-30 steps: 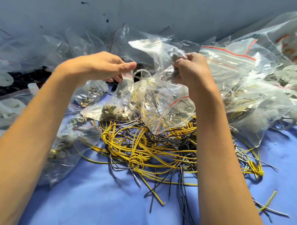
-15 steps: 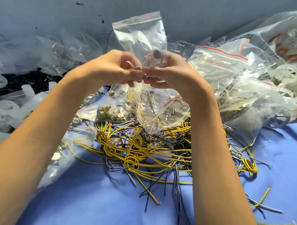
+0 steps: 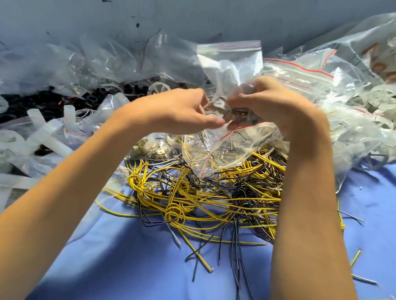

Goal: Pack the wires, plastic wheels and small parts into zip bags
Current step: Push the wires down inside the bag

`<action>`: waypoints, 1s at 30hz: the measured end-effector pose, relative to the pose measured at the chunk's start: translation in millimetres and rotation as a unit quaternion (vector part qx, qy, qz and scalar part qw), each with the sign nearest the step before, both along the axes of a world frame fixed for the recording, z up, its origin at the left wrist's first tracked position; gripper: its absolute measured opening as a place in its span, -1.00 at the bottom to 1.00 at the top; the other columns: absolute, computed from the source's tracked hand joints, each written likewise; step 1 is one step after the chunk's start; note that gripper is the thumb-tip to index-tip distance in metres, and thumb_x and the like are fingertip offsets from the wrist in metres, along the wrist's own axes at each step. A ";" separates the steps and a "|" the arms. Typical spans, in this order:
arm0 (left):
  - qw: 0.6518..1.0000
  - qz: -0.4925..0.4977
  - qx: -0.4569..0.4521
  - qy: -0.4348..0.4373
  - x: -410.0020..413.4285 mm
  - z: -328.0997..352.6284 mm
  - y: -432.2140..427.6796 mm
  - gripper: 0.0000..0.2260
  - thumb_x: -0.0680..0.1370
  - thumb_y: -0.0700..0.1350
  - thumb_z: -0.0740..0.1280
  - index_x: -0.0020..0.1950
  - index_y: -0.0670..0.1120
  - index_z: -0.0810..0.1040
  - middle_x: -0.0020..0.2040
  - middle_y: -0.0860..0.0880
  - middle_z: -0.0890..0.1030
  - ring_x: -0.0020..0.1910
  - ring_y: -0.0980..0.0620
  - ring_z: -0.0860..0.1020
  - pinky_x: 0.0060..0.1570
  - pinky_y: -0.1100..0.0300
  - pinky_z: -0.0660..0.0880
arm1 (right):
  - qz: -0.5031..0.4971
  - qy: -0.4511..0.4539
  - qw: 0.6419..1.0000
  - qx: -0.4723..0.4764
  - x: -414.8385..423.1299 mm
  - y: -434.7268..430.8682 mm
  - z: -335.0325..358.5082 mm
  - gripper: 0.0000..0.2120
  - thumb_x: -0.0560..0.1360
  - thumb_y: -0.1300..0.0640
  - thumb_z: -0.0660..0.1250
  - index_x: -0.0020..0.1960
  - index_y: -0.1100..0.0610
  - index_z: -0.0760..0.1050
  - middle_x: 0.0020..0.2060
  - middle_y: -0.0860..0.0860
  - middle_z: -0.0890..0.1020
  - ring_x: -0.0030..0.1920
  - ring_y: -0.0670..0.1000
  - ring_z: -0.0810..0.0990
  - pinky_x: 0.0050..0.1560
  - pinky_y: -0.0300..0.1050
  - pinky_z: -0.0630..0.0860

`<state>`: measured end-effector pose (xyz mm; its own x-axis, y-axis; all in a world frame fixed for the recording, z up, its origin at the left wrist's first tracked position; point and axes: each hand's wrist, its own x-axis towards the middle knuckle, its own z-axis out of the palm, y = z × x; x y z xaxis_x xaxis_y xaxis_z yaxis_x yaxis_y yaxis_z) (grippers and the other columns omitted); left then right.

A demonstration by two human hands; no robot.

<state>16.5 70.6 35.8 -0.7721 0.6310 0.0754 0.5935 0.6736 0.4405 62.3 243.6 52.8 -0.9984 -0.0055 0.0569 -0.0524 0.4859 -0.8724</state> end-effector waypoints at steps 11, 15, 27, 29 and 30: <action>0.973 -0.146 -0.144 0.106 27.0 -15.7 20.2 -0.76 0.55 -0.10 0.30 0.17 0.17 0.53 0.07 0.03 0.32 0.09 -0.01 0.47 0.14 0.16 0.39 | 0.077 0.021 0.995 0.068 13.5 21.2 1.7 -0.66 0.18 -0.12 0.46 -0.27 0.16 0.59 -0.38 0.04 0.62 -0.30 -0.03 0.49 -0.21 -0.21 0.40; 0.983 -0.069 -0.108 0.129 18.0 -14.2 14.1 -0.72 0.47 -0.22 0.28 0.15 -0.01 0.56 0.03 0.00 0.48 -0.03 -0.01 0.47 0.00 0.19 0.43 | 0.121 -0.015 0.990 0.072 12.8 22.1 -1.0 -0.71 0.15 -0.02 0.49 -0.21 0.14 0.65 -0.29 0.08 0.70 -0.32 -0.06 0.61 -0.27 -0.26 0.55; 0.984 -0.001 0.122 0.127 10.8 6.2 3.9 -0.64 0.32 -0.06 0.28 0.06 -0.13 0.59 0.05 -0.07 0.53 0.05 0.03 0.53 0.09 0.13 0.48 | 0.105 -0.069 0.988 0.088 -3.8 -23.1 -6.2 -0.80 0.54 0.18 0.30 -0.26 0.16 0.49 -0.56 -0.09 0.54 -0.57 -0.24 0.48 -0.52 -0.44 0.37; 0.979 -0.026 0.171 0.106 12.1 10.9 -1.5 -0.64 0.30 -0.14 0.26 0.07 -0.05 0.61 -0.10 0.04 0.50 -0.13 0.32 0.49 -0.11 0.44 0.41 | 0.086 -0.090 0.980 0.158 -9.5 -27.7 -10.8 -0.77 0.55 0.10 0.30 -0.28 0.07 0.45 -0.47 -0.09 0.52 -0.52 -0.22 0.49 -0.50 -0.46 0.35; 0.979 -0.026 0.172 0.110 11.5 12.5 -3.7 -0.61 0.30 -0.19 0.25 0.09 -0.01 0.61 -0.15 0.11 0.46 -0.22 0.40 0.45 -0.24 0.54 0.33 | 0.079 -0.094 0.964 0.235 -11.5 -27.7 -13.6 -0.74 0.56 0.00 0.28 -0.29 0.03 0.42 -0.40 -0.11 0.50 -0.41 -0.16 0.49 -0.49 -0.47 0.33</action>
